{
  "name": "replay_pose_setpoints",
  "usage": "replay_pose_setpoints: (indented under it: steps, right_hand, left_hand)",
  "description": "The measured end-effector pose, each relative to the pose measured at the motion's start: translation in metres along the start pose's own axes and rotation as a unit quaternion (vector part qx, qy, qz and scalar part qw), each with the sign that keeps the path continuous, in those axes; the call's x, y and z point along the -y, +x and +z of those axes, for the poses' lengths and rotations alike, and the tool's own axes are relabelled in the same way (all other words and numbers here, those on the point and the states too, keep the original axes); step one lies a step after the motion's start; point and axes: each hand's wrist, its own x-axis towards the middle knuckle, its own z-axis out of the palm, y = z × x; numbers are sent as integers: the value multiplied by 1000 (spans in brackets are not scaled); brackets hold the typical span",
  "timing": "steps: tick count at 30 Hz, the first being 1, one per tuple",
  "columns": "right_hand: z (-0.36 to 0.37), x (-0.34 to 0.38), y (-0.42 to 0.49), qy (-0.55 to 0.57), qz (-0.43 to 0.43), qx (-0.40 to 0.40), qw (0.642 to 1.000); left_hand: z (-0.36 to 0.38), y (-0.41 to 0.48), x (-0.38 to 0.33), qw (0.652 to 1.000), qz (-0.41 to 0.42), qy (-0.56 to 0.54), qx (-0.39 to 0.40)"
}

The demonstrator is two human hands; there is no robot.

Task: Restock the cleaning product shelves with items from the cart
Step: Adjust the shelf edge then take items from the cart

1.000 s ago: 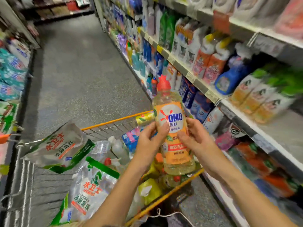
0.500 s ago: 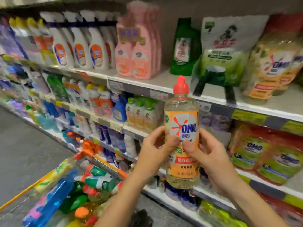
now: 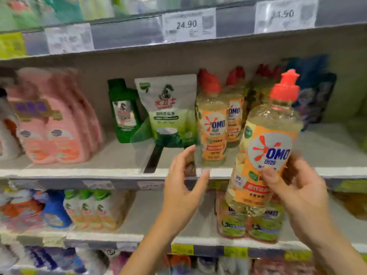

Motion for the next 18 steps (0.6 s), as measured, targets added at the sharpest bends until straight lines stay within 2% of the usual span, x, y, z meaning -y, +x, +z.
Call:
replay_pose_setpoints:
  steps: [2,6,13,18]
  right_hand:
    - [-10,-1,19,-8,-26,-23,999]
    - [-21,-9,56,-56,-49,-27,997]
    - [-30,-41,97,-101,19,26,994]
    - [-25,-57,103,-107,51,78,990]
  left_hand:
    - [12,22,8,999,5,37,5]
    - [30,59,23,998,-33,35,40]
    - [42,84,54,985,-132,-74,86]
    - [41,81,59,983,-134,-13,125]
